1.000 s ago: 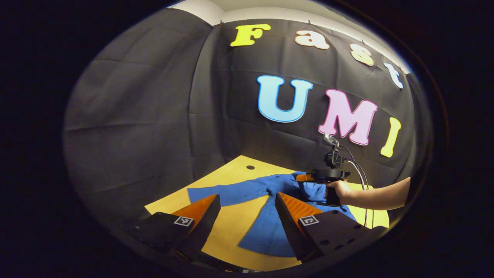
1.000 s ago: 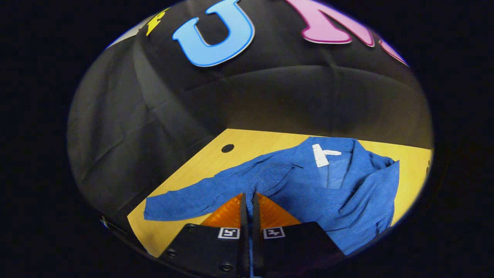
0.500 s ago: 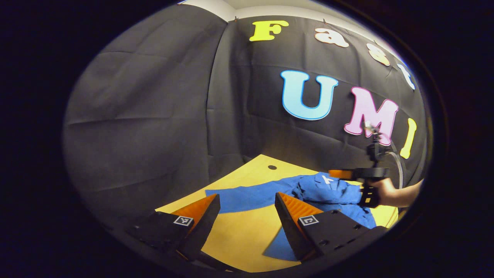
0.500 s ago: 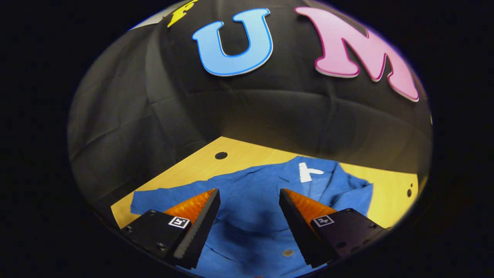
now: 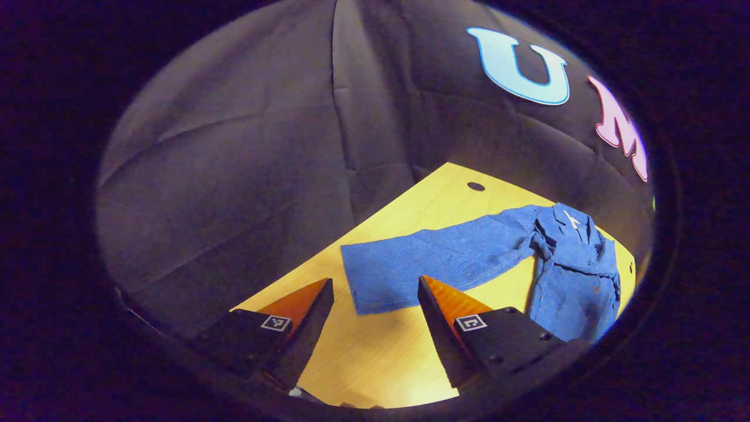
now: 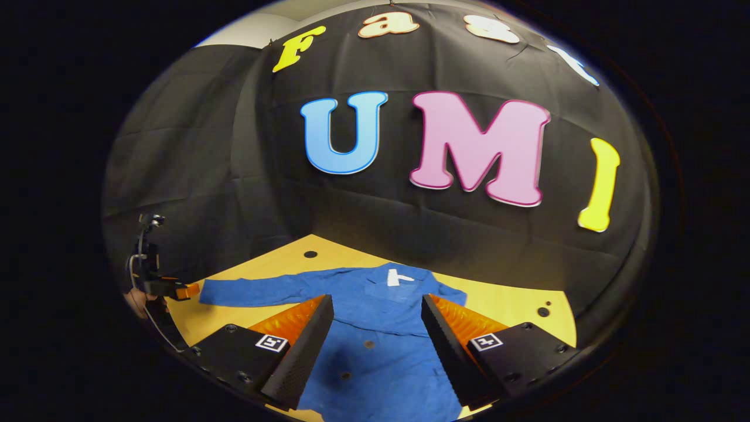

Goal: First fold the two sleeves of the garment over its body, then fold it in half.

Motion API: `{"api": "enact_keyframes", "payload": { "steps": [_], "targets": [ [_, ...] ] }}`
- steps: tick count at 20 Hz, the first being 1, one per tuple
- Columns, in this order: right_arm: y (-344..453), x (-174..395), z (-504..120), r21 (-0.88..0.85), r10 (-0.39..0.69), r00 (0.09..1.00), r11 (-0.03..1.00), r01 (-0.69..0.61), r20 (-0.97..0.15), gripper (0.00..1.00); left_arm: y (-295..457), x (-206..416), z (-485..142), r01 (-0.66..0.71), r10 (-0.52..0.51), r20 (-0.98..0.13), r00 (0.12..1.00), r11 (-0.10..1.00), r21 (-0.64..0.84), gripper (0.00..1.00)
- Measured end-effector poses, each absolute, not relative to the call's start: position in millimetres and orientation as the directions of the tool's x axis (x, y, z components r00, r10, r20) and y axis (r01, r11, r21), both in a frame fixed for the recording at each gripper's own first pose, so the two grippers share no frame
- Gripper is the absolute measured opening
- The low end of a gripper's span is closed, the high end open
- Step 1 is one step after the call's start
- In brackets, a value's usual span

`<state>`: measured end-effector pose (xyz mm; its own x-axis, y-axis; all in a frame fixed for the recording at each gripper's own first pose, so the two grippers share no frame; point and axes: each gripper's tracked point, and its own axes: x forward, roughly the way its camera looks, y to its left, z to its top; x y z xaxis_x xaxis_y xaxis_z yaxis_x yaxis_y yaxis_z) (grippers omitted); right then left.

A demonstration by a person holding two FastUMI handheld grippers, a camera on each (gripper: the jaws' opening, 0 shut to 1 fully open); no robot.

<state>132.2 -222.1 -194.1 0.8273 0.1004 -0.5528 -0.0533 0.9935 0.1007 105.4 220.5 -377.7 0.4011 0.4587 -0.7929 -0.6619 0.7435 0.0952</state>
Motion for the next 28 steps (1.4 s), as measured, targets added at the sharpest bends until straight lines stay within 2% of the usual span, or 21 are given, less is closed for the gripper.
{"api": "enact_keyframes", "payload": {
  "steps": [6, 8, 9, 13, 14, 15, 17, 18, 19, 20, 21, 22, 23, 25, 28],
  "targets": [
    [-279.3, 73.0, -163.7, 0.047, -0.033, 0.823, 0.996, 0.072, -0.567, 0.95, 249.4, 142.3, -400.1, -0.684, 0.404, -0.886, 0.228, 0.714, 0.15, 0.84],
    [-291.8, 57.0, -164.3, 0.036, -0.065, 0.808, 0.994, 0.106, -0.585, 0.95, 249.7, 145.3, -413.6, -0.697, 0.354, -0.912, 0.208, 0.708, 0.115, 0.84],
    [-297.5, 51.8, -166.9, 0.042, -0.077, 0.799, 0.991, 0.126, -0.597, 0.95, 258.4, 148.1, -411.7, -0.709, 0.379, -0.898, 0.225, 0.696, 0.116, 0.84],
    [-311.6, 37.9, -175.0, 0.084, -0.109, 0.776, 0.975, 0.204, -0.621, 0.95, 251.0, 144.3, -414.1, -0.676, 0.372, -0.898, 0.237, 0.726, 0.122, 0.84],
    [-312.6, 36.3, -178.4, 0.083, -0.112, 0.773, 0.975, 0.208, -0.624, 0.95, 251.8, 145.6, -416.0, -0.665, 0.36, -0.9, 0.246, 0.738, 0.114, 0.69],
    [-312.1, 33.4, -185.1, 0.079, -0.109, 0.767, 0.976, 0.204, -0.632, 0.95, 251.0, 150.0, -416.3, -0.653, 0.356, -0.898, 0.26, 0.75, 0.108, 0.64],
    [-307.4, 27.6, -196.1, 0.075, -0.094, 0.751, 0.979, 0.188, -0.654, 0.95, 248.7, 157.9, -419.8, -0.646, 0.346, -0.895, 0.281, 0.758, 0.09, 0.31],
    [-305.9, 25.2, -199.9, 0.077, -0.086, 0.746, 0.98, 0.181, -0.661, 0.95, 246.6, 160.3, -421.2, -0.632, 0.339, -0.892, 0.299, 0.771, 0.081, 0.19],
    [-302.8, 23.0, -202.1, 0.084, -0.075, 0.742, 0.981, 0.174, -0.667, 0.95, 246.8, 160.6, -423.1, -0.634, 0.337, -0.893, 0.296, 0.769, 0.08, 0.17],
    [-300.8, 22.1, -206.0, 0.089, -0.067, 0.738, 0.982, 0.17, -0.672, 0.95, 248.7, 163.0, -419.9, -0.628, 0.328, -0.892, 0.312, 0.775, 0.065, 0.07],
    [-299.7, 20.3, -211.7, 0.093, -0.059, 0.732, 0.982, 0.166, -0.679, 0.95, 245.6, 161.9, -419.1, -0.633, 0.312, -0.893, 0.324, 0.773, 0.04, 0.07],
    [-299.4, 18.4, -216.9, 0.099, -0.052, 0.725, 0.981, 0.165, -0.687, 0.95, 246.8, 161.4, -417.5, -0.632, 0.306, -0.89, 0.338, 0.774, 0.026, 0.01],
    [-298.9, 17.4, -222.1, 0.104, -0.049, 0.718, 0.98, 0.167, -0.694, 0.95, 248.0, 161.5, -416.5, -0.634, 0.3, -0.892, 0.339, 0.773, 0.019, 0.0],
    [-301.6, 16.4, -230.5, 0.119, -0.043, 0.707, 0.977, 0.179, -0.706, 0.95, 245.3, 163.6, -414.9, -0.633, 0.299, -0.896, 0.329, 0.774, 0.025, 0.0],
    [-310.3, 15.2, -241.1, 0.131, -0.045, 0.697, 0.972, 0.196, -0.715, 0.96, 228.0, 200.3, -384.4, -0.599, 0.299, -0.854, 0.426, 0.8, -0.019, 0.0]
  ]
}}
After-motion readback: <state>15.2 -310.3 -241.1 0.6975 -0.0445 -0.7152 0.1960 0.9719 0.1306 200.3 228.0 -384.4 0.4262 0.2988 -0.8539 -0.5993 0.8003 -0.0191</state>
